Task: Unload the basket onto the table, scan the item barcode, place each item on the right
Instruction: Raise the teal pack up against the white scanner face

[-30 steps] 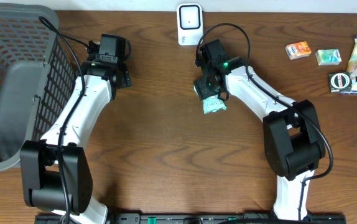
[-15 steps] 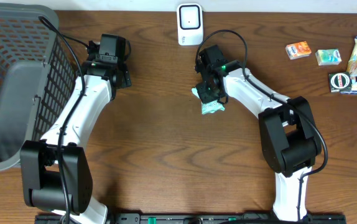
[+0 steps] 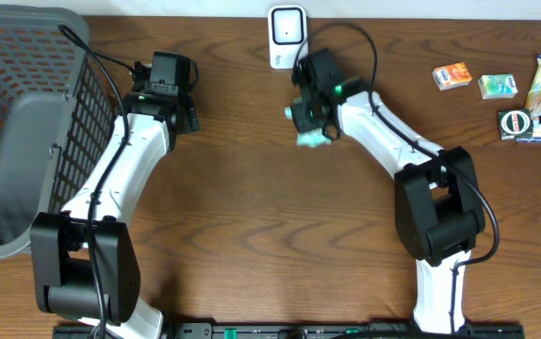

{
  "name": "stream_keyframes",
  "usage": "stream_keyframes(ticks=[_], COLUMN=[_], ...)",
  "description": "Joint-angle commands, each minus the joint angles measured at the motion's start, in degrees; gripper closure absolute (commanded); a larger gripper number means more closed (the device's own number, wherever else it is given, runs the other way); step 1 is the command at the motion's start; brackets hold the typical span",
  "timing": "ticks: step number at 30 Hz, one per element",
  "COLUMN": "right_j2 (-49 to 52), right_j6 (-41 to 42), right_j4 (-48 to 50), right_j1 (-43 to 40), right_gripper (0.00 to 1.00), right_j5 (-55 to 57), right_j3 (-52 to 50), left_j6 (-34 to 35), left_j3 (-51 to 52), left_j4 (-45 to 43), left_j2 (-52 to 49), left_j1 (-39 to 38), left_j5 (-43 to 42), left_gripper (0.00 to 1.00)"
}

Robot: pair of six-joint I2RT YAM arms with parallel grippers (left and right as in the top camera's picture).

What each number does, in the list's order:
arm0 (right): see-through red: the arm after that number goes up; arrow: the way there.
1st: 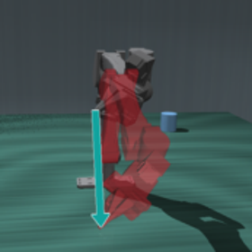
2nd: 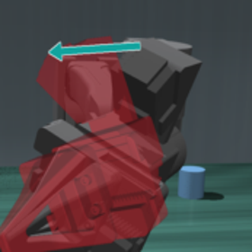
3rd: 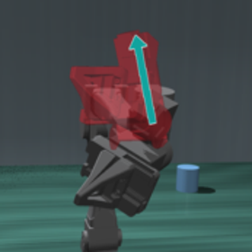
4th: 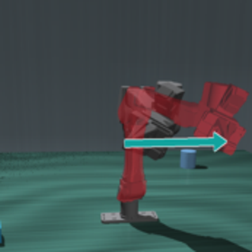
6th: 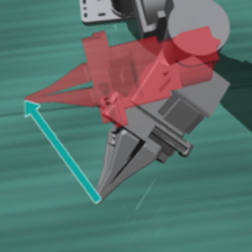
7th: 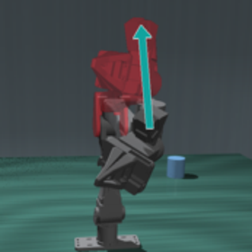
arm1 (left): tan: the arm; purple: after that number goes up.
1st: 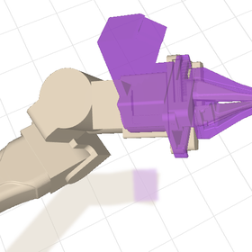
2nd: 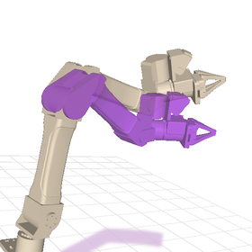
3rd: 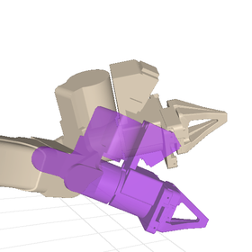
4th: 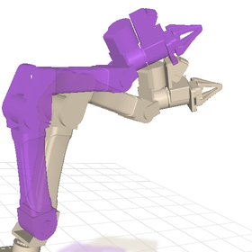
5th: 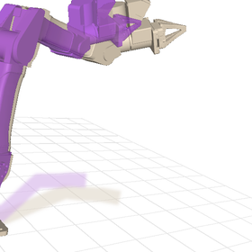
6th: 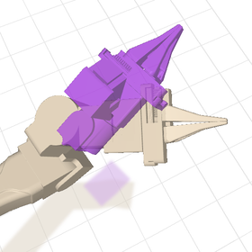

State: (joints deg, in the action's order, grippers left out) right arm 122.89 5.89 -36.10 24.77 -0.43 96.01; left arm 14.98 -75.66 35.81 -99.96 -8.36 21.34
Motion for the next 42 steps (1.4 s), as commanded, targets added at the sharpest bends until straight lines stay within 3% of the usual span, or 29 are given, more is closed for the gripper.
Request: stream_keyframes(ticks=[1,10,23,36,42], right_j2=[-0.1,1.2,13.3,11.0,5.5], right_j6=[-0.2,-1.9,-1.8,-1.7,-1.7], right_j4=[3.7,32.6,63.3,61.9,52.0], right_j1=[0.2,-0.2,-0.5,-3.5,-9.6], right_gripper=[0.99,0.99,0.99,0.99,0.99], right_j5=[5.2,6.8,7.0,7.0,9.6], right_j3=[5.9,5.9,5.9,5.9,5.9], left_j6=[-0.3,-0.3,-0.3,-0.3,-0.3], left_j3=[-0.7,-0.7,-0.7,-0.7,-0.7], left_j4=[0.2,0.2,0.2,0.2,0.2], left_j2=[0.2,0.2,0.2,0.2,0.2], left_j1=[0.0,0.0,0.0,0.0,0.0], left_j5=[0.8,0.8,0.8,0.8,0.8], left_gripper=[0.02,0.02,0.02,0.03,0.02])
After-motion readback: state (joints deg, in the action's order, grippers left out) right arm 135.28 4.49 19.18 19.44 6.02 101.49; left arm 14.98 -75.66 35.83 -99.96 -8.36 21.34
